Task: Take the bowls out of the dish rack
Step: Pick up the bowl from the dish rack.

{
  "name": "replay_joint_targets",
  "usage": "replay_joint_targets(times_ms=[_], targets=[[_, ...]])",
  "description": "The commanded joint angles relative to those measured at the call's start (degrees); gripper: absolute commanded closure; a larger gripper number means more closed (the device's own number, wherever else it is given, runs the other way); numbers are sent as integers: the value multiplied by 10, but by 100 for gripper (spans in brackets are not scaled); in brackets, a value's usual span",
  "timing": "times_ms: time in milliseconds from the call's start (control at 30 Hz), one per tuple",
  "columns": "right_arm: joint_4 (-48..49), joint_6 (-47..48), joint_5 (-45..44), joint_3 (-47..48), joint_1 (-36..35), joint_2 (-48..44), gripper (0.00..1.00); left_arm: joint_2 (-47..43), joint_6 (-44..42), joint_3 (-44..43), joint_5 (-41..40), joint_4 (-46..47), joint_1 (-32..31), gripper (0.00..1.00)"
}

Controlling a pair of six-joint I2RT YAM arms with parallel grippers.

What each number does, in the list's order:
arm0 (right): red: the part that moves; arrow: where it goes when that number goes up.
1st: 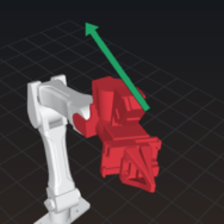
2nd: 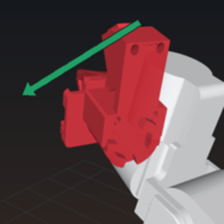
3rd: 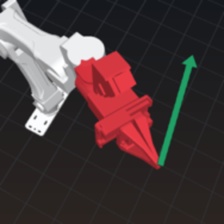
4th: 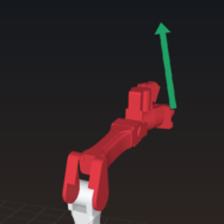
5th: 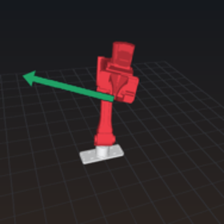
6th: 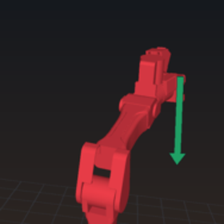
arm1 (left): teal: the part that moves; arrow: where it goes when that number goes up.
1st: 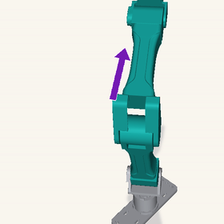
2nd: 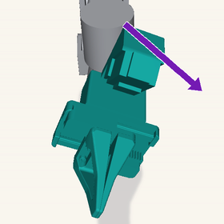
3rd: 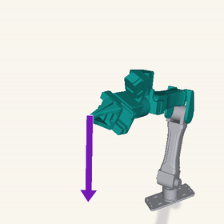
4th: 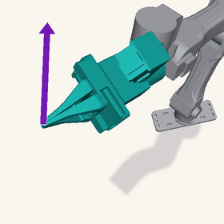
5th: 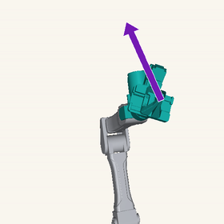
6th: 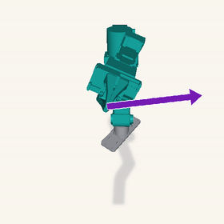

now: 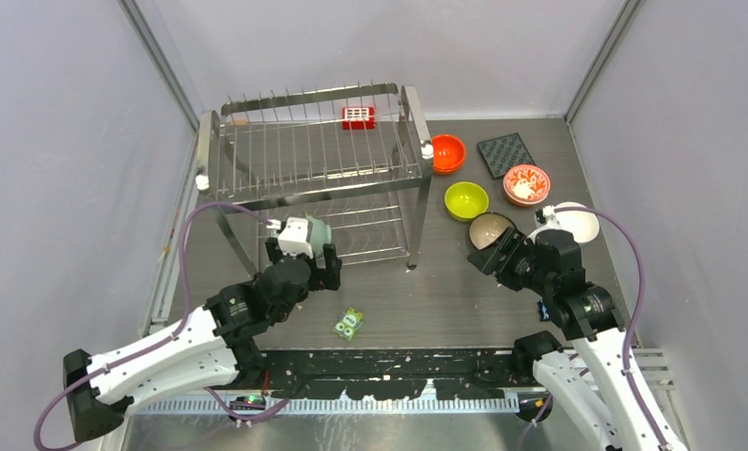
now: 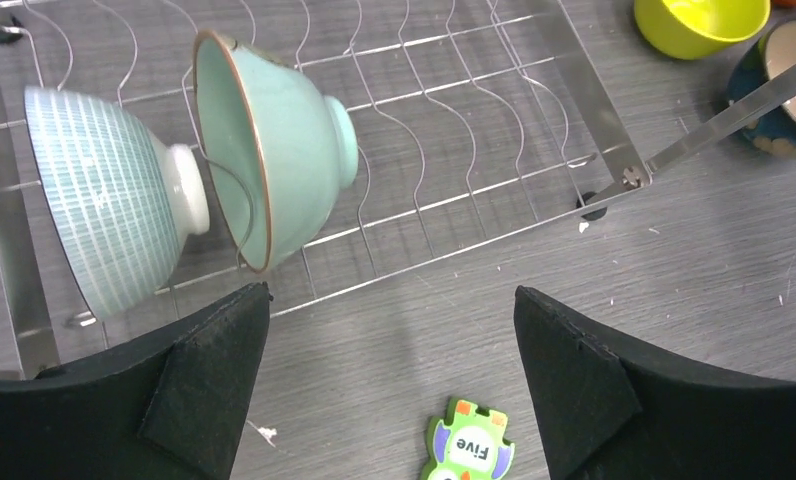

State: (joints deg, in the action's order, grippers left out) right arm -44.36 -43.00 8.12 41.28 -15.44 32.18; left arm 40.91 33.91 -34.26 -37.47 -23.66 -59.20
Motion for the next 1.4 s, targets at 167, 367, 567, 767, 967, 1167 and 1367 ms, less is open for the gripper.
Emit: replay_joint_targets(times_ms=[167, 367, 567, 767, 967, 1167, 1367], targets=[[54, -5, 11, -30, -32, -35, 41, 10, -98, -13, 75, 73, 71, 15], [58, -4, 6, -24, -51, -56, 41, 35, -129, -10, 134, 105, 117, 21], [56, 10, -11, -17, -68, -91, 41, 41, -164, -4, 194, 137, 172, 22], [54, 12, -9, -18, -74, -97, 41, 62, -160, -3, 216, 142, 201, 27], [61, 9, -7, -33, -76, -101, 41, 53, -143, 39, 192, 198, 204, 27], [69, 6, -4, -49, -79, -105, 41, -29, -137, 126, 153, 309, 204, 24], [82, 2, 1, -59, -82, -107, 41, -82, -159, 136, 154, 309, 203, 22]])
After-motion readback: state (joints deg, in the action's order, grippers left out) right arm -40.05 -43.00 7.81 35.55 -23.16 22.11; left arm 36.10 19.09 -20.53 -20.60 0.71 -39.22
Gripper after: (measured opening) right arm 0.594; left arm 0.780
